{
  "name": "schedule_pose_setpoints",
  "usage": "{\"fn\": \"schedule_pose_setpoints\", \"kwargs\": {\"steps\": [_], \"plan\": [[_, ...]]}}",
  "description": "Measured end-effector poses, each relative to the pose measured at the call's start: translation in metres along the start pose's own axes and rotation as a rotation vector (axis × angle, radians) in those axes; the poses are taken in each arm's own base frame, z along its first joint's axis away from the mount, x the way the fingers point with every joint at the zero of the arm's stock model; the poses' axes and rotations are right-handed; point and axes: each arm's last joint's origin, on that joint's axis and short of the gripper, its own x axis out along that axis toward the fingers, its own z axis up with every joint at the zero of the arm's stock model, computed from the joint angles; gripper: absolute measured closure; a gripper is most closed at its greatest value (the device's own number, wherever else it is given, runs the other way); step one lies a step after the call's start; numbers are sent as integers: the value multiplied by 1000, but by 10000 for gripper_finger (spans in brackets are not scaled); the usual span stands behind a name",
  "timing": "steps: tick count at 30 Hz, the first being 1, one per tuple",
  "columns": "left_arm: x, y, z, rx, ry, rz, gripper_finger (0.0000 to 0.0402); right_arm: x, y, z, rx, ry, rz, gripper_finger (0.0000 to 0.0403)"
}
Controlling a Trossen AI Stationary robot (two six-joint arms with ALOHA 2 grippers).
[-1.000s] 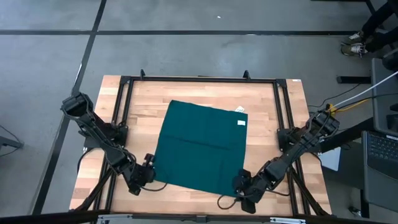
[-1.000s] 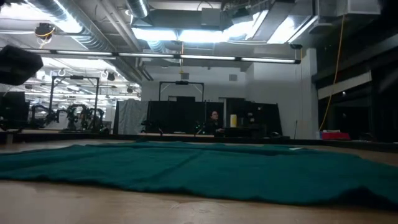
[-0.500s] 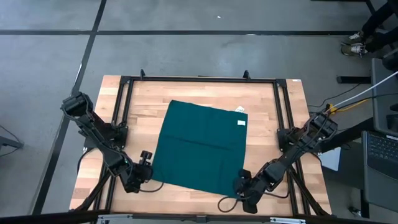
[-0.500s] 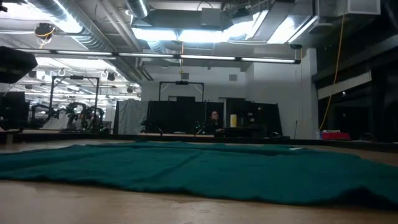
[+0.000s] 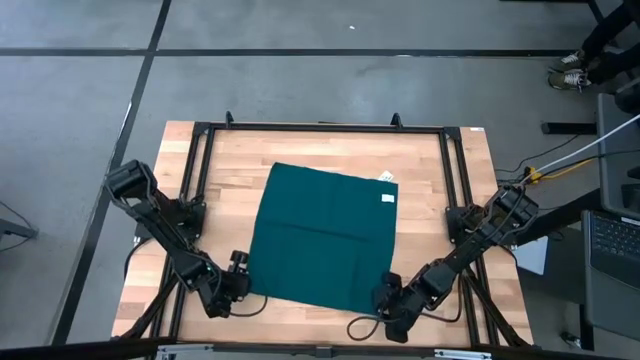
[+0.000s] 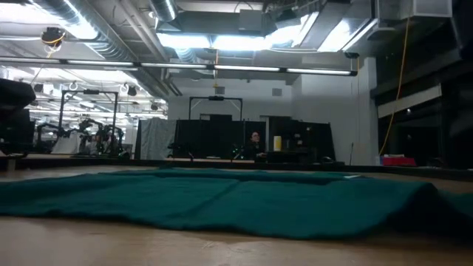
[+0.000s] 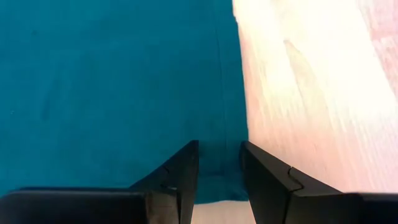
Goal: Fold microfiber towels
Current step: Fold the blue napkin
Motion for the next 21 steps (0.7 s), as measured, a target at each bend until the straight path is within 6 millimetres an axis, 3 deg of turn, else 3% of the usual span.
{"fn": "schedule_pose_setpoints", "kwargs": {"steps": [10,21], "plan": [[4,0,-1,-35,-7,29,284,0,-5,0,-3,-41,-72,248],[9,-1,-3,-85,0,43,313,1,-6,0,1,-44,-84,363]]}}
